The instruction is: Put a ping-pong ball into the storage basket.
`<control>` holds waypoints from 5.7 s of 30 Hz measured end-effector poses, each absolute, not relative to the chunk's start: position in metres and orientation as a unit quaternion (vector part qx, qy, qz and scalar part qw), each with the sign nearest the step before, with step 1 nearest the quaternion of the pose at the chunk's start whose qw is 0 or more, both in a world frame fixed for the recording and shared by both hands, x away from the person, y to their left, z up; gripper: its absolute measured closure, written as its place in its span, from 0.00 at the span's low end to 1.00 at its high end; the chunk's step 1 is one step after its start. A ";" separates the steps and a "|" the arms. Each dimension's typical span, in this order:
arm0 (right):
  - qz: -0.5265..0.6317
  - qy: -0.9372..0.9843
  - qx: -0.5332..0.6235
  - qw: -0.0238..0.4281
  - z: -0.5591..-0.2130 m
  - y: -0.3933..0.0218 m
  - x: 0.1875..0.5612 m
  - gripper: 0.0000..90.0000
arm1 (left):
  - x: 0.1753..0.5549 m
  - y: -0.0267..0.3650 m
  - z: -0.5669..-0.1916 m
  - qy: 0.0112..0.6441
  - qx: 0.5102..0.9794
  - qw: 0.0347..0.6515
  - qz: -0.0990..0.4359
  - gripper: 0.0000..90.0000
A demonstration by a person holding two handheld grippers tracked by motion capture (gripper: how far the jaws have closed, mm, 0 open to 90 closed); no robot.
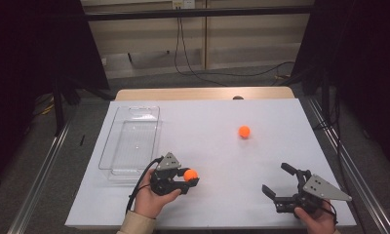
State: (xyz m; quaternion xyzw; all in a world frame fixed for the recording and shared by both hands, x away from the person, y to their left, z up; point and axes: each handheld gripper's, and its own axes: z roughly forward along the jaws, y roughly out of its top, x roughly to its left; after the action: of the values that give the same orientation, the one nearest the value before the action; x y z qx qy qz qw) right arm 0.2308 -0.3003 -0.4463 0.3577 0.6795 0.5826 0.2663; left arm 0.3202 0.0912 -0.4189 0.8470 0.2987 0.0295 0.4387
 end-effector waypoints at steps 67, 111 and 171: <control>0.587 0.677 0.355 0.267 -0.445 -0.301 0.230 0.02 | 0.347 0.103 -0.391 0.356 0.821 0.442 0.059 0.57; 0.589 0.677 0.353 0.266 -0.445 -0.301 0.230 0.02 | 0.361 0.113 -0.376 0.383 0.811 0.437 0.074 0.57; 0.590 0.676 0.355 0.264 -0.445 -0.301 0.230 0.02 | 0.383 0.130 -0.368 0.418 0.795 0.428 0.097 0.57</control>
State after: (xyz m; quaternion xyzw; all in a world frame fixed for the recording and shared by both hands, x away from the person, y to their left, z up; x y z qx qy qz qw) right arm 0.2301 -0.3008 -0.4453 0.3546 0.6758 0.5897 0.2642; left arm 0.3831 0.1303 -0.3678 0.7953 0.4184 0.0972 0.4278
